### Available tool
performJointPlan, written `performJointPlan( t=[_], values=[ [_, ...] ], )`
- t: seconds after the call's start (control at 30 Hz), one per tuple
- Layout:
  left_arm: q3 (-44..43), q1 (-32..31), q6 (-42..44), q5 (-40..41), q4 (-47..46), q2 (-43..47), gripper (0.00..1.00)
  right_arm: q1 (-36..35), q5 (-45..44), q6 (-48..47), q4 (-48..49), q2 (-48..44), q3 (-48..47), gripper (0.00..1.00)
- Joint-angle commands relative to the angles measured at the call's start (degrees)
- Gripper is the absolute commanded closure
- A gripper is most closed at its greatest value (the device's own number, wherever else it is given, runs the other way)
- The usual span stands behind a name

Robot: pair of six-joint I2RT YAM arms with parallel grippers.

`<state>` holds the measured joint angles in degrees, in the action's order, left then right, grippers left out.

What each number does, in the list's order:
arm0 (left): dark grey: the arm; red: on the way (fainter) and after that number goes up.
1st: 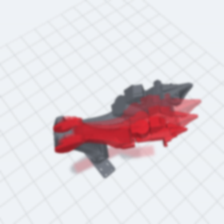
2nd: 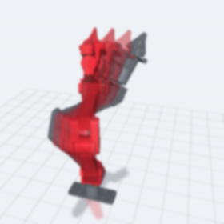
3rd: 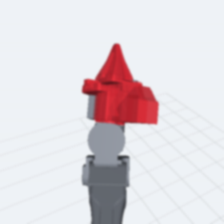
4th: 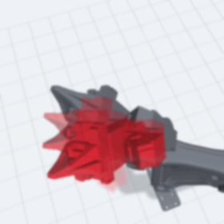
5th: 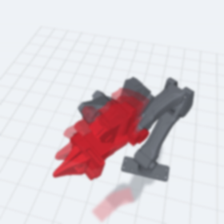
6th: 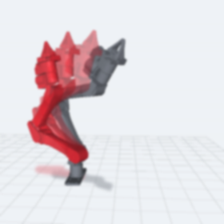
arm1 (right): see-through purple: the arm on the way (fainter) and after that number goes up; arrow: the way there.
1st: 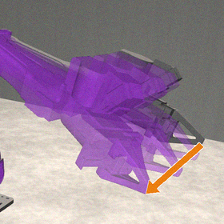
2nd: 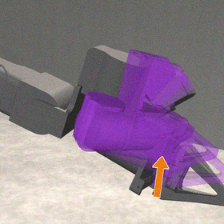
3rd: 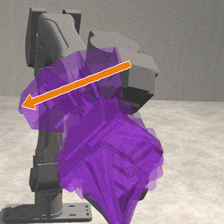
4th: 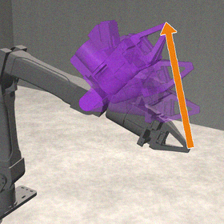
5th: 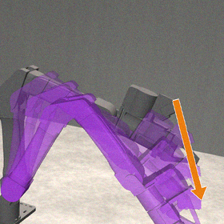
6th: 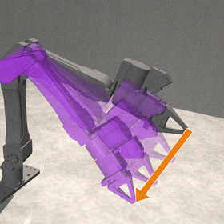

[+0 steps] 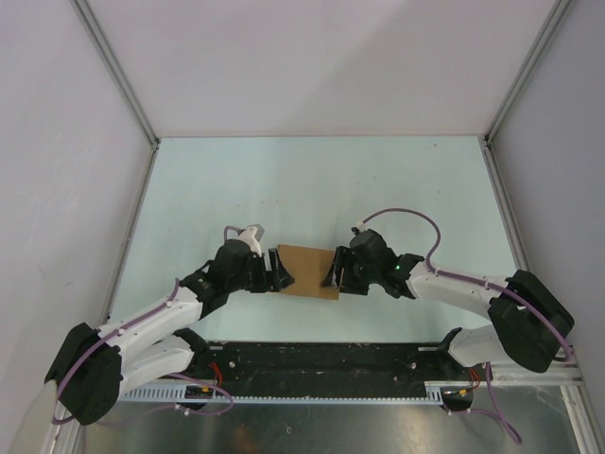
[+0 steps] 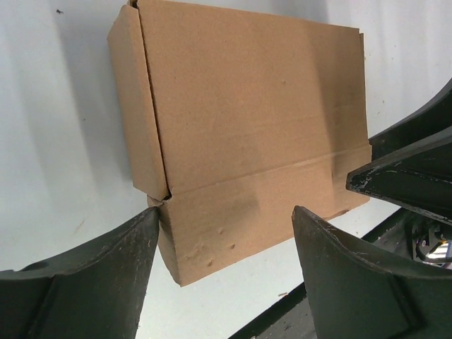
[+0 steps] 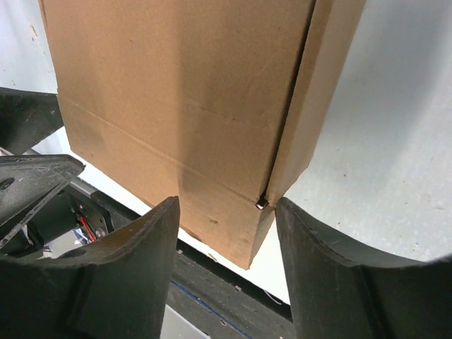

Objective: Fold the paper box

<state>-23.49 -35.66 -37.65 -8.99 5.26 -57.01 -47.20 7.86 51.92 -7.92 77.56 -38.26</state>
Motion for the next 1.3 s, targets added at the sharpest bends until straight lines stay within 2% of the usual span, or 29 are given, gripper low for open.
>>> performJointPlan(
  t=[0.0, 0.1, 0.23, 0.5, 0.77, 1.27],
  values=[
    [-0.25, -0.64, -0.67, -1.46, -2.27, 0.41, 0.20, -0.44, 0.67, 0.64, 2.65, 0.58, -0.15, 0.41],
    [0.11, -0.73, -0.41, -1.11, -2.36, 0.41, 0.20, -0.26, 0.14, 0.46, 2.13, 0.40, -0.15, 0.46],
    [0.81, -0.64, 0.38, -1.20, -2.53, 0.94, 0.20, -0.35, -0.47, -0.33, 0.90, -0.04, -0.15, 0.47],
    [1.51, -0.64, 1.26, -1.82, -2.62, 3.31, 0.21, -0.35, -0.74, -1.47, -0.60, -1.79, -0.15, 0.37],
    [2.48, -0.64, 1.26, -1.47, -1.65, 5.68, 0.21, -0.35, -1.79, -2.35, -3.33, -3.82, -0.15, 0.37],
    [2.92, -0.64, 2.67, 0.03, -0.51, 3.93, 0.22, -0.35, -2.67, -3.49, -5.35, -3.29, -0.15, 0.36]
  ],
)
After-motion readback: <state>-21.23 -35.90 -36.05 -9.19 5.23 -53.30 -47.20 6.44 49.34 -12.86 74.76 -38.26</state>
